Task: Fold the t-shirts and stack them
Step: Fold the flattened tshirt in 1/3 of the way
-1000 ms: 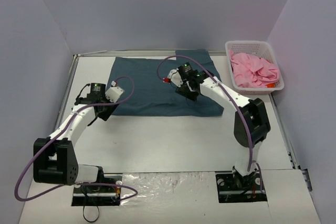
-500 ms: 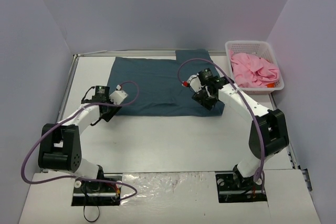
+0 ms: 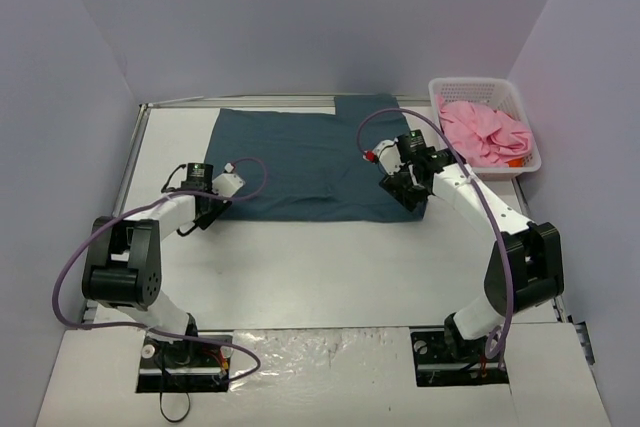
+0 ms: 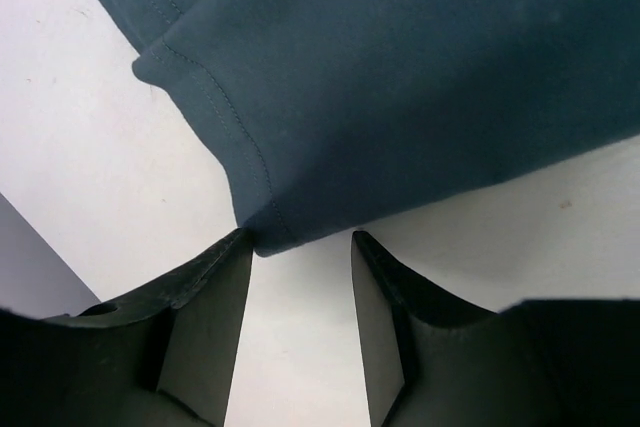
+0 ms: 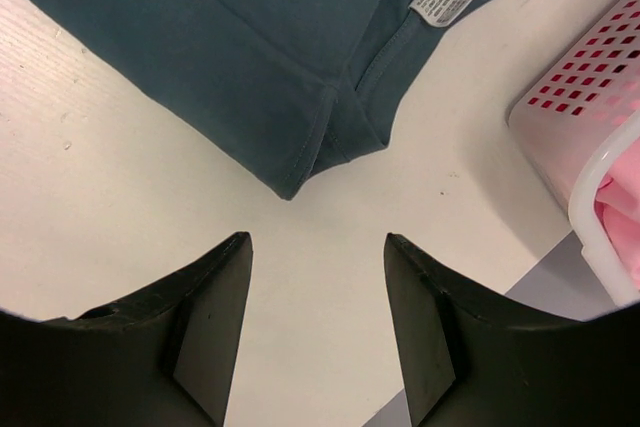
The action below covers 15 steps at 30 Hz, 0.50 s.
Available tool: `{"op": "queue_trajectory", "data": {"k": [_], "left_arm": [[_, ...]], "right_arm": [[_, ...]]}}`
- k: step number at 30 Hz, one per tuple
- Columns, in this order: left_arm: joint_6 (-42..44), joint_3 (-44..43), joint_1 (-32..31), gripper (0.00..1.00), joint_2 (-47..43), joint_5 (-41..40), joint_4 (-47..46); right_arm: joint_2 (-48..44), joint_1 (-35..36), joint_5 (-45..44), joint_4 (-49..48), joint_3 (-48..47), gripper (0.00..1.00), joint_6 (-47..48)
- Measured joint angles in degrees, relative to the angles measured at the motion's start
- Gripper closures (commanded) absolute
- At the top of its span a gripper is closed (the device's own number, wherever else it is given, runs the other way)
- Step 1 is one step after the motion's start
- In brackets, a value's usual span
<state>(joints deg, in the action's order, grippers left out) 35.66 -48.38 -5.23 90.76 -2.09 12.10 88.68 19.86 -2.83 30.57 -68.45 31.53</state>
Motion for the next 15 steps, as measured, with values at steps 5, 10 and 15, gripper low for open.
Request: {"op": "queue_trajectory", "data": {"k": [5, 10, 15], "left_arm": [[0.39, -0.92, 0.07, 0.61, 1.22, -1.05, -0.63], [0.74, -1.03, 0.15, 0.86, 2.01, -1.27, -0.74], [1.53, -1.31, 0.17, 0.98, 2.97, -1.36, -0.74]], "right_arm": [[-0.68, -0.83, 0.31, 0.09, 1.38, 0.48, -0.07], [-2.73, -1.51, 0.31, 0.57, 2.69, 0.48, -0.04], [-4.96, -1.9, 0.31, 2.14, 3.45, 0.47, -0.07]]}}
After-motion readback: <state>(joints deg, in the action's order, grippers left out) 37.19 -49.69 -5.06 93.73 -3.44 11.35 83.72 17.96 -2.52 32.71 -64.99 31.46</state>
